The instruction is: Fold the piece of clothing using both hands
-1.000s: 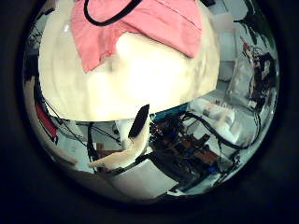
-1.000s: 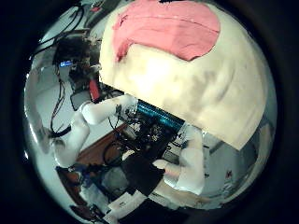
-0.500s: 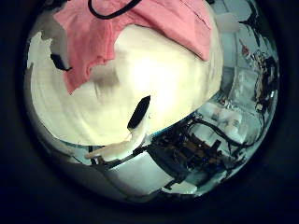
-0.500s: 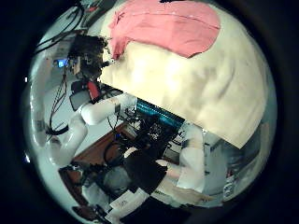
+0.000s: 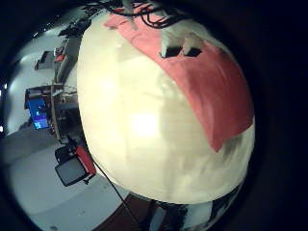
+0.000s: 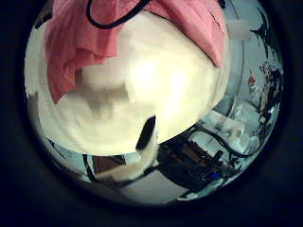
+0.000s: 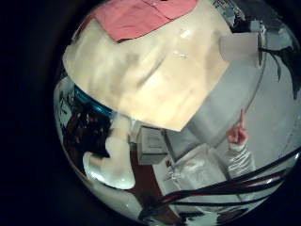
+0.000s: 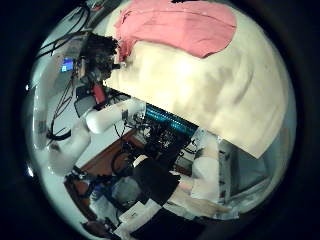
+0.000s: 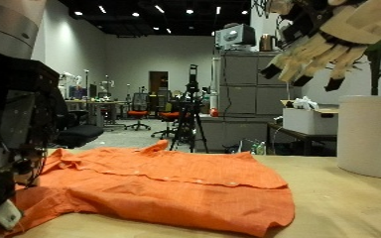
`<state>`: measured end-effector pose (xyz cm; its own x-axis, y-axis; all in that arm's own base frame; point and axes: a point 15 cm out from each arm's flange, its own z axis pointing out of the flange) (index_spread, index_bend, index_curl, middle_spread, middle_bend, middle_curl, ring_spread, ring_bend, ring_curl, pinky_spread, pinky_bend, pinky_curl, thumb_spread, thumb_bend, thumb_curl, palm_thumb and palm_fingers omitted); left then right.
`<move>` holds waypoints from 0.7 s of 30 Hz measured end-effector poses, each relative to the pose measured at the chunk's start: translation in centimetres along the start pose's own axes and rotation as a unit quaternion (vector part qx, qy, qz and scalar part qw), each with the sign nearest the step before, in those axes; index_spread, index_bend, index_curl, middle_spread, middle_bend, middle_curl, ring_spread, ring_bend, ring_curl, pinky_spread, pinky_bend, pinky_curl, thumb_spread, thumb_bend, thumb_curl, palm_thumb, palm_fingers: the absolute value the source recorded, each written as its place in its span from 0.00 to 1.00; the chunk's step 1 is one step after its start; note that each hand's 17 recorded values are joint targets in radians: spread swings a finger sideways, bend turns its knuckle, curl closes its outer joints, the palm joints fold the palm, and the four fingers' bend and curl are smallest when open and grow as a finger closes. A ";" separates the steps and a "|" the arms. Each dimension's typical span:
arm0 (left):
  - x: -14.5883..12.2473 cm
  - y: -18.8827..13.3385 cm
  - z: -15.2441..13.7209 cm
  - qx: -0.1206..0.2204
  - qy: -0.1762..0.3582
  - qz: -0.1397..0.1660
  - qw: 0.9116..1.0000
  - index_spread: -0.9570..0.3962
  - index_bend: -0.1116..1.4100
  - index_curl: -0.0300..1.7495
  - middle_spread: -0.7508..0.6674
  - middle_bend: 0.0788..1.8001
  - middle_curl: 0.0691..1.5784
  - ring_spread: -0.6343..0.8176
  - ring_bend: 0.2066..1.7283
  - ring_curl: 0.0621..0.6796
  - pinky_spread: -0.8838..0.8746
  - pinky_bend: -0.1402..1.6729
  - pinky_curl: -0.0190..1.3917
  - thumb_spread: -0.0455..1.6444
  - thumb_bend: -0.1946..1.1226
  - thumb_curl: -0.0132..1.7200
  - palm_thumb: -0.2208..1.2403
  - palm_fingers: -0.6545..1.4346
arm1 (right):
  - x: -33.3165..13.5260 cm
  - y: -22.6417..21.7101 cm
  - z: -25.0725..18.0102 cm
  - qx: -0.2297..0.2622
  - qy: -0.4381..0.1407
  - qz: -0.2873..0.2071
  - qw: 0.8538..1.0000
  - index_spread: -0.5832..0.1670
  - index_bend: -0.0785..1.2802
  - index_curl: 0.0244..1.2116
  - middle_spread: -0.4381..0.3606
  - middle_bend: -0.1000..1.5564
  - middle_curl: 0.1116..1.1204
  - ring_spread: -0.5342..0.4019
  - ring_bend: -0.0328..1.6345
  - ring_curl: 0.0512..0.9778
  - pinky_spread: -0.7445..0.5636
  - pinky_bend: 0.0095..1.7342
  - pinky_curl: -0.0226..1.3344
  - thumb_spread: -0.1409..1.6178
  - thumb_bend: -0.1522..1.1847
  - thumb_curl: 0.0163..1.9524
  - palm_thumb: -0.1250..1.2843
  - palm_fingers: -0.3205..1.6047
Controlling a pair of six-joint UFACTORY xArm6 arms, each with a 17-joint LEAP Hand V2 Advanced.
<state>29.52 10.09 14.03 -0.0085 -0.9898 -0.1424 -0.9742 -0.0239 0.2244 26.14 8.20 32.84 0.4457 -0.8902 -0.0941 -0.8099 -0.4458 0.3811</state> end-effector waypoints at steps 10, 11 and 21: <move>0.9 0.2 -0.5 -0.001 -0.003 -0.017 1.000 0.56 0.22 0.20 0.33 0.45 0.31 0.18 0.52 0.46 0.26 0.50 0.28 0.64 0.20 0.21 0.52 0.84 | -1.4 -0.7 0.2 -0.006 0.012 -0.024 1.000 0.31 0.19 0.26 0.57 0.18 0.21 0.79 0.21 0.18 0.89 0.15 0.21 0.75 0.10 0.12 0.28 0.33; 1.1 0.4 -0.7 -0.003 -0.002 -0.016 1.000 0.53 0.25 0.22 0.32 0.45 0.32 0.16 0.54 0.51 0.23 0.53 0.30 0.65 0.22 0.22 0.57 0.86 | -1.5 -0.9 0.5 -0.011 0.013 -0.027 0.999 0.31 0.19 0.26 0.57 0.18 0.21 0.79 0.22 0.18 0.89 0.15 0.21 0.75 0.10 0.12 0.28 0.33; 1.8 2.9 -3.3 -0.020 -0.012 0.011 1.000 0.36 0.37 0.32 0.21 0.48 0.44 0.11 0.67 0.69 0.14 0.68 0.39 0.64 0.19 0.28 0.66 0.84 | -2.5 -7.1 5.5 -0.049 0.024 -0.051 0.997 0.38 0.15 0.22 0.53 0.22 0.24 0.64 0.31 0.23 0.84 0.15 0.21 0.76 0.11 0.13 0.38 0.36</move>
<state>27.43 7.73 17.63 -0.0360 -0.9864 -0.1606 -0.9641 -0.0080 0.2654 28.67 13.12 25.35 0.5430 -0.8344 -0.0945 -0.7195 -0.5203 0.4599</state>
